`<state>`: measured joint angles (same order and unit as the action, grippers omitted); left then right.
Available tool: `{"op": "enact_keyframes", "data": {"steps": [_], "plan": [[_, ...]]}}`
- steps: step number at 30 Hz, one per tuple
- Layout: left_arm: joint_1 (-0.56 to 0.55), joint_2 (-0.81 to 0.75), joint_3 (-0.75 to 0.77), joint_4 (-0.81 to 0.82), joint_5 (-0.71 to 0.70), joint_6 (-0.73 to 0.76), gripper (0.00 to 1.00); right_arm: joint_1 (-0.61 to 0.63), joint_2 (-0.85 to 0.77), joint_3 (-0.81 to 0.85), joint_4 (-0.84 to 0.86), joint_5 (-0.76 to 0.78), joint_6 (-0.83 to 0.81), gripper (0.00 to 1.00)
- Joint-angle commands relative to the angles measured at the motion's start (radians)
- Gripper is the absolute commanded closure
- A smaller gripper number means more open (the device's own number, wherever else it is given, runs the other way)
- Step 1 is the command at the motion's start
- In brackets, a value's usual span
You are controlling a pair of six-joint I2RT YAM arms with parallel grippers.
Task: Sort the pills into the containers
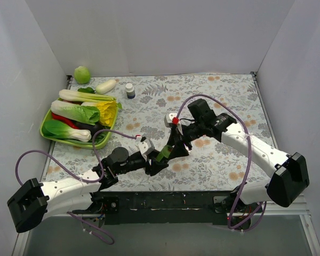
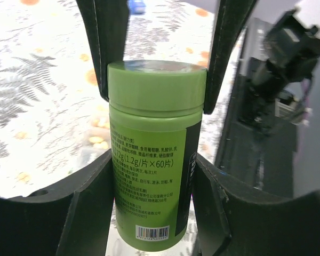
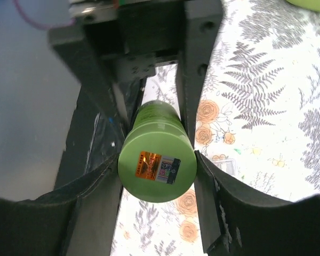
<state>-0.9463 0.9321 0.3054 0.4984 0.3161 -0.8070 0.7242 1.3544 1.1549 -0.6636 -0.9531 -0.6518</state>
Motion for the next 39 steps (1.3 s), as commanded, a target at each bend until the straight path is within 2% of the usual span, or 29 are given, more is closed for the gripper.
{"op": "enact_keyframes", "data": {"steps": [1,5,7,8,10,11,14,17,18,20,21,23,28,32,39], "plan": [[0.012,0.032,0.069,0.164,-0.363,0.012,1.0,-0.017,0.028,-0.099,0.304,0.036,0.5,0.84],[0.012,0.089,0.075,0.198,-0.44,0.008,1.0,-0.04,0.067,-0.119,0.355,0.033,0.593,0.82],[0.012,0.097,0.072,0.192,-0.436,0.009,1.0,-0.04,0.075,-0.106,0.351,0.021,0.581,0.71],[0.012,0.099,0.07,0.189,-0.427,0.011,1.0,-0.042,0.077,-0.094,0.331,0.011,0.564,0.56],[0.012,0.093,0.051,0.178,-0.373,0.022,1.0,-0.049,0.077,-0.042,0.283,-0.009,0.493,0.39],[0.012,0.079,0.04,0.17,-0.347,0.026,1.0,-0.055,0.075,-0.02,0.259,-0.013,0.418,0.25],[0.012,0.035,-0.015,0.131,-0.223,0.051,1.0,-0.084,0.039,0.025,0.184,-0.051,0.272,0.1],[0.012,-0.018,-0.08,0.112,-0.144,0.052,1.0,-0.094,-0.018,0.04,0.057,-0.108,0.061,0.07],[0.012,-0.054,-0.094,0.1,-0.128,0.052,1.0,-0.094,-0.03,0.042,-0.029,-0.118,-0.12,0.07],[0.012,-0.093,-0.114,0.077,-0.059,0.054,1.0,-0.094,-0.063,0.046,-0.112,-0.131,-0.257,0.06],[0.012,-0.12,-0.115,0.071,-0.042,0.057,1.0,-0.094,-0.069,0.048,-0.148,-0.137,-0.395,0.06],[0.012,-0.131,-0.114,0.065,0.026,0.057,1.0,-0.094,-0.075,0.049,-0.214,-0.145,-0.486,0.06],[0.012,-0.075,-0.068,0.055,0.11,0.049,1.0,-0.051,0.012,0.114,-0.335,-0.182,-0.643,0.07],[0.011,-0.026,-0.035,0.081,0.153,0.037,1.0,-0.005,0.063,0.158,-0.39,-0.17,-0.661,0.07],[0.012,0.004,-0.025,0.118,0.156,0.032,1.0,0.066,0.072,0.131,-0.367,-0.11,-0.631,0.13]]}}
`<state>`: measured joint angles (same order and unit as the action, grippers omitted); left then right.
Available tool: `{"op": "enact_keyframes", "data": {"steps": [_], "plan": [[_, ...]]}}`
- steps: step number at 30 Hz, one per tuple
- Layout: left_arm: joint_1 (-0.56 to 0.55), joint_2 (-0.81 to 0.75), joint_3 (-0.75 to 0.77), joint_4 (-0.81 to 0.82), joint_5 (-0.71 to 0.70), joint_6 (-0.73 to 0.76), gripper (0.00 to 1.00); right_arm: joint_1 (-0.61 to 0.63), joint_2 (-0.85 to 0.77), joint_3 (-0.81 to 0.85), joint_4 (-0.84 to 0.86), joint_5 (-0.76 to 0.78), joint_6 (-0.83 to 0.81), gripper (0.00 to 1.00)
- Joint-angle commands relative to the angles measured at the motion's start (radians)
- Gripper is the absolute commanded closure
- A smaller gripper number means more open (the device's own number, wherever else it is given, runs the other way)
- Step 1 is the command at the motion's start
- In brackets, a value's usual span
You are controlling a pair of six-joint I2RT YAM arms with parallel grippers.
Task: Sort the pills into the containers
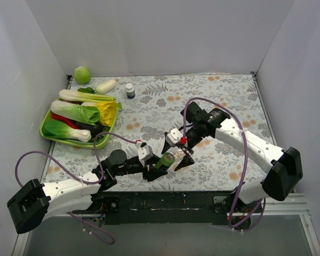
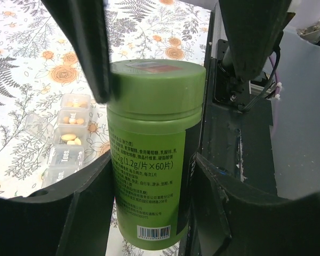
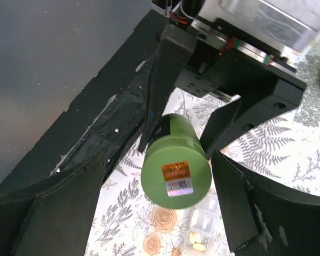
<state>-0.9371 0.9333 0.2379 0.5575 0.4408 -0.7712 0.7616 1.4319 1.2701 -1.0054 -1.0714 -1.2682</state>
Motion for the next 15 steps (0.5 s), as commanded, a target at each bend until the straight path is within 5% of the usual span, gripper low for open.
{"op": "enact_keyframes", "data": {"steps": [1,8,15], "plan": [[0.003,0.004,0.043,0.062,0.033,-0.005,1.0,0.033,-0.005,0.008,-0.016,0.017,-0.004,0.14],[0.001,-0.007,0.026,0.082,0.032,-0.02,1.0,0.035,-0.004,-0.005,0.076,0.063,0.139,0.36],[0.003,-0.027,0.005,0.131,0.003,-0.043,1.0,0.035,-0.028,-0.054,0.172,0.102,0.26,0.4]]}}
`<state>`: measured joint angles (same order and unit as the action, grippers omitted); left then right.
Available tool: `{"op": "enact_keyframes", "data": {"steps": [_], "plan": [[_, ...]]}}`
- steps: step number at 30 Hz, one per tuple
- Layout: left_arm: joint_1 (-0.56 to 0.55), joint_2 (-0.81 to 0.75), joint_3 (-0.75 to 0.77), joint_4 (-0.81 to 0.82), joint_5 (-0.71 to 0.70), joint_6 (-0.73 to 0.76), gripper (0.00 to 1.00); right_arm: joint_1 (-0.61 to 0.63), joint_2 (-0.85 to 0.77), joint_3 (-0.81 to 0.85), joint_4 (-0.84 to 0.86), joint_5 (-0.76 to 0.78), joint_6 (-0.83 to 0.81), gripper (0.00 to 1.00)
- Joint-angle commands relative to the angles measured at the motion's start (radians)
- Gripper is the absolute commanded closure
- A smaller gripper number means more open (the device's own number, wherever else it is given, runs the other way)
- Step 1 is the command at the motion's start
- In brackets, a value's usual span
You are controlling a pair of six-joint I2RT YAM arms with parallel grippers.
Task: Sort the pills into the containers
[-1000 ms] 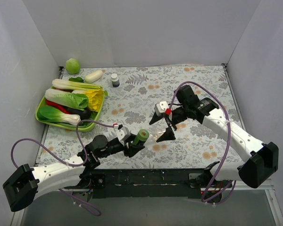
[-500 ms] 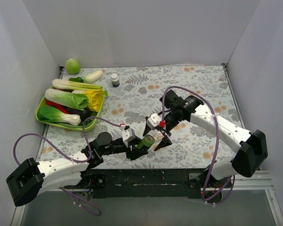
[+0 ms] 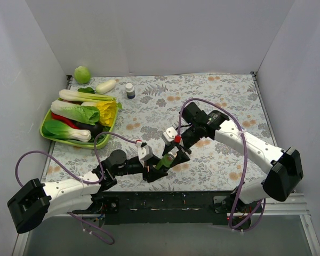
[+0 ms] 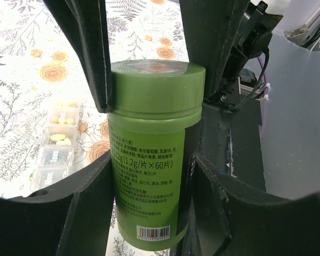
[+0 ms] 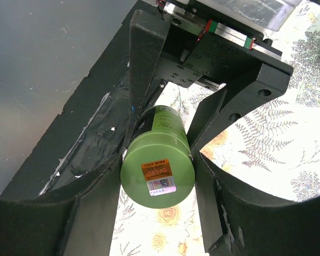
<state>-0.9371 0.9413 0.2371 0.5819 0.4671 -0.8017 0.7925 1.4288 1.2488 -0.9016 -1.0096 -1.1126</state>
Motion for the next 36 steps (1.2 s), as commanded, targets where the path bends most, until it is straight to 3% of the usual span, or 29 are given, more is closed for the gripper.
{"op": "enact_keyframes", "data": {"steps": [1,4,7,11,12,16,19,20,22,23,25,26,28,29,30,31,32,33,36], "plan": [[0.003,-0.033,0.004,0.114,-0.03,-0.016,1.0,0.004,-0.031,-0.035,0.078,0.051,0.12,0.4],[0.003,-0.021,0.004,0.153,-0.073,-0.005,1.0,0.002,-0.048,-0.057,0.176,0.077,0.259,0.51],[0.003,0.016,0.031,0.164,-0.207,0.022,1.0,-0.007,-0.051,-0.103,0.315,0.097,0.457,0.7],[0.003,0.073,0.08,0.187,-0.416,0.084,1.0,-0.079,-0.07,-0.221,0.604,0.16,0.882,0.87],[0.003,0.102,0.088,0.194,-0.451,0.09,1.0,-0.114,-0.071,-0.242,0.688,0.167,1.018,0.88],[0.003,0.171,0.12,0.222,-0.551,0.122,1.0,-0.162,-0.077,-0.308,0.814,0.138,1.212,0.91],[0.003,0.195,0.119,0.237,-0.541,0.124,1.0,-0.173,-0.08,-0.308,0.825,0.108,1.223,0.85],[0.003,0.197,0.117,0.24,-0.518,0.122,1.0,-0.176,-0.08,-0.308,0.836,0.095,1.223,0.76],[0.003,0.189,0.102,0.24,-0.48,0.119,1.0,-0.193,-0.085,-0.293,0.837,0.036,1.182,0.59],[0.003,0.185,0.096,0.236,-0.469,0.116,1.0,-0.202,-0.087,-0.285,0.831,0.01,1.163,0.42],[0.003,0.169,0.081,0.219,-0.378,0.113,1.0,-0.226,-0.093,-0.238,0.811,-0.074,1.116,0.28],[0.003,0.151,0.076,0.198,-0.352,0.111,1.0,-0.236,-0.09,-0.204,0.729,-0.102,1.011,0.21],[0.003,0.126,0.057,0.174,-0.279,0.107,1.0,-0.253,-0.077,-0.087,0.585,-0.167,0.843,0.16],[0.003,0.102,0.053,0.148,-0.256,0.105,1.0,-0.256,-0.073,-0.047,0.504,-0.179,0.621,0.13],[0.003,0.088,0.047,0.136,-0.233,0.105,1.0,-0.256,-0.068,-0.011,0.318,-0.191,0.502,0.12],[0.003,0.077,0.042,0.122,-0.194,0.102,1.0,-0.256,-0.067,0.044,0.237,-0.222,0.396,0.12],[0.003,0.065,0.039,0.092,-0.176,0.098,1.0,-0.256,-0.067,0.058,0.163,-0.222,0.173,0.1],[0.003,0.042,0.038,0.081,-0.159,0.096,1.0,-0.248,-0.067,0.066,0.045,-0.224,0.096,0.09],[0.003,0.007,0.025,0.064,-0.116,0.081,1.0,-0.214,-0.065,0.057,-0.035,-0.189,-0.082,0.09]]}}
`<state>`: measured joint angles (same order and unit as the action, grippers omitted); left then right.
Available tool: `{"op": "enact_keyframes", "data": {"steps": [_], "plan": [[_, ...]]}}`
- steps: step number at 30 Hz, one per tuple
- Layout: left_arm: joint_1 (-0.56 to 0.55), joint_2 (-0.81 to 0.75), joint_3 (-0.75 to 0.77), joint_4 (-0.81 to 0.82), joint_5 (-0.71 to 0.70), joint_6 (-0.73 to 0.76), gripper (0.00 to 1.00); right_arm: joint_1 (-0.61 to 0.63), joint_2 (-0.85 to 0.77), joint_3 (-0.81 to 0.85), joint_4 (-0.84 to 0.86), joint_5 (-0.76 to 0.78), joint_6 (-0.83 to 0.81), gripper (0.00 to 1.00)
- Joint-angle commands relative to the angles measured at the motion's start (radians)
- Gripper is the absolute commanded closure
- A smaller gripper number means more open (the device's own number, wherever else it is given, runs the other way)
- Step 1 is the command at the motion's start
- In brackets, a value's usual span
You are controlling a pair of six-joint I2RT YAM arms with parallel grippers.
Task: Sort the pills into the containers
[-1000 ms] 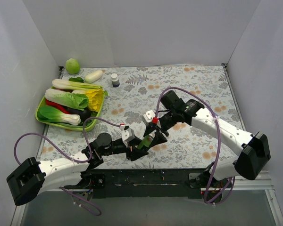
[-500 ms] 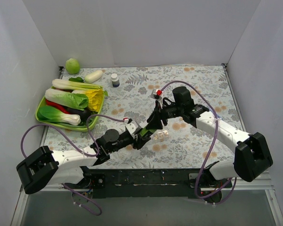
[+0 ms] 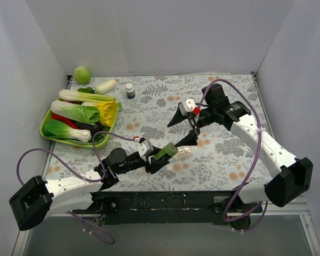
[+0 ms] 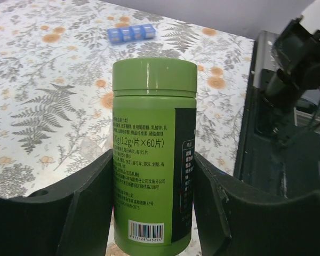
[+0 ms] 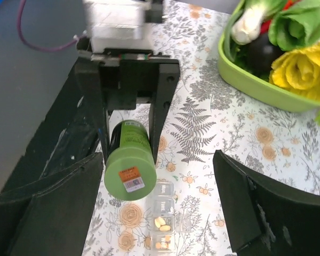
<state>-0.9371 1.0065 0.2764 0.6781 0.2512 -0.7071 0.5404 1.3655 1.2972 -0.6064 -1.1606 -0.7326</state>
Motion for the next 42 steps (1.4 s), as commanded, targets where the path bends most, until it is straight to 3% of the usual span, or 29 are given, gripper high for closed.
{"op": "enact_keyframes", "data": {"steps": [1,6,18,21,25,27,30,34,42], "plan": [[0.003,-0.065,-0.014,-0.035,0.108,-0.017,1.0,0.053,0.001,0.005,-0.363,0.002,-0.485,0.1],[0.003,-0.075,-0.016,-0.02,0.125,-0.043,1.0,0.148,0.017,-0.022,-0.368,0.09,-0.504,0.12],[0.003,-0.094,-0.022,0.024,0.115,-0.06,1.0,0.164,-0.008,-0.102,-0.224,0.168,-0.361,0.21],[0.003,-0.091,-0.025,0.031,0.111,-0.065,1.0,0.164,-0.008,-0.104,-0.213,0.141,-0.328,0.31],[0.003,-0.086,-0.025,0.028,0.088,-0.066,1.0,0.164,-0.005,-0.095,-0.205,0.124,-0.283,0.53],[0.003,-0.085,-0.025,0.028,0.083,-0.066,1.0,0.164,-0.003,-0.093,-0.205,0.111,-0.265,0.56],[0.003,-0.08,-0.022,0.021,0.079,-0.068,1.0,0.164,-0.005,-0.099,-0.196,0.093,-0.235,0.54],[0.003,-0.074,-0.022,0.023,0.08,-0.068,1.0,0.162,0.0,-0.096,-0.204,0.067,-0.228,0.37],[0.003,-0.063,-0.017,0.026,0.079,-0.069,1.0,0.164,0.02,-0.101,-0.187,0.03,-0.192,0.39]]}}
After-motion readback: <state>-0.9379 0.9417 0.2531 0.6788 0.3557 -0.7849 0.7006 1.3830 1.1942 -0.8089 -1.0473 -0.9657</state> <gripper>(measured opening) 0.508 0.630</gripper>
